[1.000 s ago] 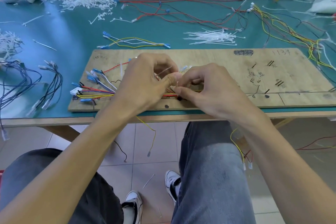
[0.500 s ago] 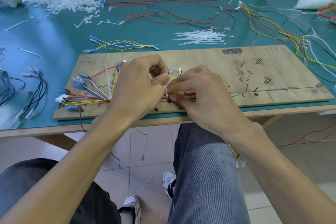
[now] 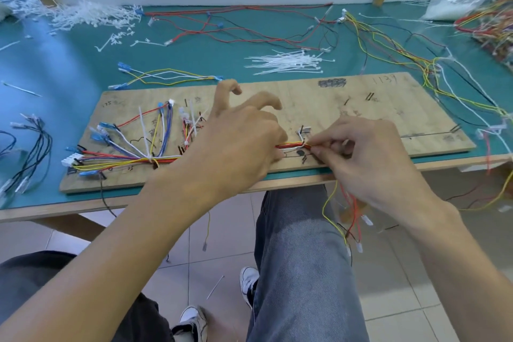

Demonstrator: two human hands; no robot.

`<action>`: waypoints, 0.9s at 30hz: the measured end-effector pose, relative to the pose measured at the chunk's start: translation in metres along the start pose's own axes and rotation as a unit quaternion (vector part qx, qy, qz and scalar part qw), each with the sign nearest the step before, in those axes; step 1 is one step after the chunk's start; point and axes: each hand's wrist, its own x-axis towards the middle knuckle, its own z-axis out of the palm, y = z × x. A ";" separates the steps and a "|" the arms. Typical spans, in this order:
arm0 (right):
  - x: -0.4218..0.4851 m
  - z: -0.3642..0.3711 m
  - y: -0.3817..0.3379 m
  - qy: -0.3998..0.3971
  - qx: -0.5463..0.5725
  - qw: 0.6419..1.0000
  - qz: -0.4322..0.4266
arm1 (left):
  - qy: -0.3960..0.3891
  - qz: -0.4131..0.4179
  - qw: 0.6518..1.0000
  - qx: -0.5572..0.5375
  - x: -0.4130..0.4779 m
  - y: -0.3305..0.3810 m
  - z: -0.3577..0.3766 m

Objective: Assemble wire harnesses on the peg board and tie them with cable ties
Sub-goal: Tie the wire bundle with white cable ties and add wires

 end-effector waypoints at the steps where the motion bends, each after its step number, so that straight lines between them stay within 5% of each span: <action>1: 0.000 -0.001 -0.001 0.003 -0.007 1.000 -0.001 | -0.003 0.004 1.000 0.002 0.003 0.001 0.001; 8: 0.000 -0.005 -0.012 -0.045 -0.184 0.980 -0.060 | 0.007 0.028 0.999 0.044 0.006 0.005 0.009; 13: 0.027 -0.030 -0.008 -0.131 -0.093 0.986 -0.035 | -0.007 0.022 0.999 0.031 0.012 0.009 0.006; 19: 0.128 -0.028 0.025 -0.009 -0.068 0.993 0.091 | -0.036 0.004 0.999 -0.037 0.017 0.003 0.004; 27: 0.197 -0.020 0.057 -0.053 -0.164 0.976 0.131 | -0.033 -0.018 0.994 -0.101 0.010 -0.003 0.005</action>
